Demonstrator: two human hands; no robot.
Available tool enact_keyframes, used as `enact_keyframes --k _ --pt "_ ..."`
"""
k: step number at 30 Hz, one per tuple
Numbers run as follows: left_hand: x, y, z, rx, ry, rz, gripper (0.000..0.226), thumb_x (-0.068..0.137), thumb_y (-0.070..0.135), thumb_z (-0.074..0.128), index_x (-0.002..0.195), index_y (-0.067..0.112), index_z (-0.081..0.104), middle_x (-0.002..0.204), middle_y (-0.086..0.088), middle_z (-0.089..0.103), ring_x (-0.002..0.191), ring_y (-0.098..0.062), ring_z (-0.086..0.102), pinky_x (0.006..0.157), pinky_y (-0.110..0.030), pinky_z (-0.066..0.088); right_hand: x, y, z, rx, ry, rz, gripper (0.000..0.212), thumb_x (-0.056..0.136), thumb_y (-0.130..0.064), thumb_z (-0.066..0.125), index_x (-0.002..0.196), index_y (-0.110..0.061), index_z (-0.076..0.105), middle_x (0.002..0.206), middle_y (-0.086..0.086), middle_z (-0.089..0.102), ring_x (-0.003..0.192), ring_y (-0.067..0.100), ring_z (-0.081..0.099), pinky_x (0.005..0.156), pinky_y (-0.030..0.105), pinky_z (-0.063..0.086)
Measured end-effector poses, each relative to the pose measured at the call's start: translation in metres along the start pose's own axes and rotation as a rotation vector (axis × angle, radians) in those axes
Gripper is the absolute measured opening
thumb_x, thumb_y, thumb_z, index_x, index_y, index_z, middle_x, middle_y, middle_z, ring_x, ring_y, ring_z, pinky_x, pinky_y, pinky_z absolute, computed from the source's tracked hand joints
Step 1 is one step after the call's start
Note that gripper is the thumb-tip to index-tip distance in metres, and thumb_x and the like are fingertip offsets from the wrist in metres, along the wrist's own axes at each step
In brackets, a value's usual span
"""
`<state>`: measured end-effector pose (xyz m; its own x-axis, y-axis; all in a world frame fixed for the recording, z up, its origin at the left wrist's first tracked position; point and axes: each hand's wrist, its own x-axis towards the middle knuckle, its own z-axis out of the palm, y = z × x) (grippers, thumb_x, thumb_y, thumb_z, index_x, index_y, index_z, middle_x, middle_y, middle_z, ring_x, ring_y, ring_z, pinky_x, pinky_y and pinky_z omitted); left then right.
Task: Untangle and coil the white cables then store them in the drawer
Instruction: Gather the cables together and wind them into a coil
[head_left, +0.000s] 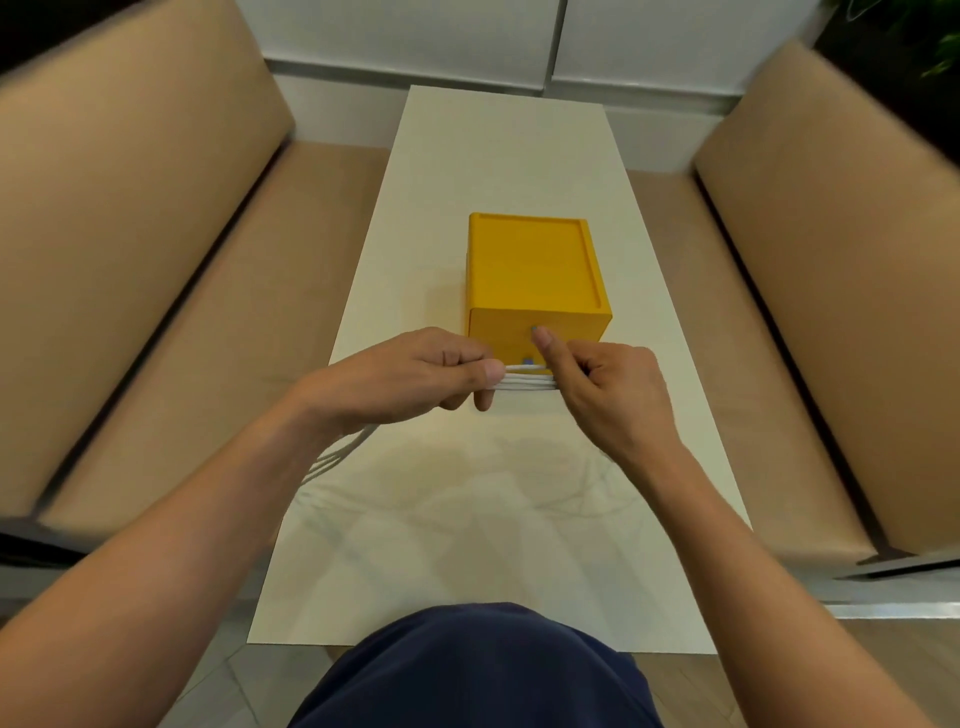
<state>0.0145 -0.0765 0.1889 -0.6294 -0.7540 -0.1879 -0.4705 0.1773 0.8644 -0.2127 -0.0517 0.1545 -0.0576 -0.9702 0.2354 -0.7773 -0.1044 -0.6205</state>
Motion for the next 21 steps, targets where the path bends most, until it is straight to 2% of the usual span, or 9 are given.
enact_keyframes --k 3,6,8,12,14,16,17,19,21 --pt "-0.001 0.000 0.002 0.011 -0.001 0.014 0.038 0.107 0.036 0.051 0.078 0.016 0.065 0.059 0.010 0.039 0.057 -0.011 0.030 0.052 -0.022 0.026 0.000 0.001 0.006 -0.049 0.231 -0.050 0.056 0.097 -0.050 0.053 0.055 -0.017 0.037 0.046 -0.001 0.035 0.047 0.023 0.039 0.045 0.044 0.040" --pt "0.000 -0.003 0.002 0.075 0.004 -0.033 0.038 0.106 0.038 0.053 0.075 0.020 0.063 0.057 0.012 0.043 0.057 -0.012 0.033 0.055 -0.028 0.028 -0.004 -0.006 0.000 -0.061 0.393 -0.317 0.046 0.093 -0.028 0.058 0.056 -0.024 0.032 0.049 -0.006 0.028 0.044 0.020 0.031 0.041 0.033 0.029" --pt "0.001 -0.001 0.005 0.061 -0.026 -0.003 0.037 0.106 0.037 0.053 0.075 0.020 0.063 0.058 0.013 0.044 0.057 -0.011 0.035 0.055 -0.027 0.029 -0.004 0.003 0.004 -0.068 0.386 -0.321 0.043 0.091 -0.025 0.057 0.053 -0.020 0.038 0.046 -0.002 0.034 0.042 0.020 0.033 0.038 0.035 0.032" --pt "0.001 0.009 0.012 0.049 -0.025 0.107 0.034 0.106 0.033 0.056 0.075 0.019 0.062 0.058 0.014 0.046 0.058 -0.007 0.038 0.055 -0.021 0.031 0.003 0.017 0.013 -0.046 0.380 -0.187 0.042 0.088 -0.025 0.055 0.051 -0.012 0.042 0.045 0.005 0.035 0.040 0.025 0.034 0.036 0.040 0.035" --pt "0.000 0.005 0.009 0.037 -0.013 0.085 0.034 0.106 0.031 0.055 0.075 0.018 0.062 0.057 0.014 0.044 0.056 -0.006 0.036 0.054 -0.019 0.030 0.000 0.005 0.002 -0.038 0.422 -0.298 0.041 0.089 -0.025 0.056 0.052 -0.016 0.041 0.047 0.001 0.032 0.041 0.025 0.033 0.038 0.037 0.034" --pt "-0.001 -0.002 0.005 0.069 -0.024 0.021 0.035 0.106 0.032 0.054 0.075 0.018 0.062 0.056 0.014 0.043 0.053 -0.005 0.033 0.053 -0.019 0.029 -0.005 -0.006 -0.010 -0.148 0.443 -0.492 0.042 0.090 -0.022 0.058 0.053 -0.020 0.038 0.050 -0.001 0.028 0.043 0.024 0.030 0.041 0.031 0.031" --pt "-0.002 -0.004 0.005 0.087 -0.034 -0.004 0.035 0.106 0.034 0.054 0.075 0.018 0.061 0.057 0.013 0.043 0.053 -0.006 0.034 0.053 -0.020 0.029 -0.006 -0.005 -0.011 -0.218 0.433 -0.525 0.042 0.090 -0.021 0.058 0.052 -0.019 0.039 0.049 -0.001 0.029 0.043 0.024 0.031 0.042 0.030 0.031" --pt "-0.002 -0.003 0.011 0.124 -0.043 0.016 0.036 0.106 0.034 0.054 0.074 0.020 0.060 0.061 0.009 0.045 0.056 -0.007 0.037 0.056 -0.021 0.032 -0.001 0.007 -0.005 -0.215 0.403 -0.421 0.043 0.089 -0.023 0.058 0.051 -0.014 0.042 0.045 0.001 0.035 0.040 0.025 0.036 0.039 0.033 0.036" --pt "-0.002 0.000 0.016 0.114 -0.041 0.051 0.036 0.106 0.033 0.055 0.073 0.019 0.060 0.061 0.010 0.045 0.058 -0.007 0.039 0.056 -0.022 0.032 0.005 0.016 0.008 -0.146 0.375 -0.313 0.043 0.089 -0.026 0.056 0.052 -0.016 0.037 0.044 0.001 0.032 0.039 0.024 0.034 0.036 0.036 0.037"
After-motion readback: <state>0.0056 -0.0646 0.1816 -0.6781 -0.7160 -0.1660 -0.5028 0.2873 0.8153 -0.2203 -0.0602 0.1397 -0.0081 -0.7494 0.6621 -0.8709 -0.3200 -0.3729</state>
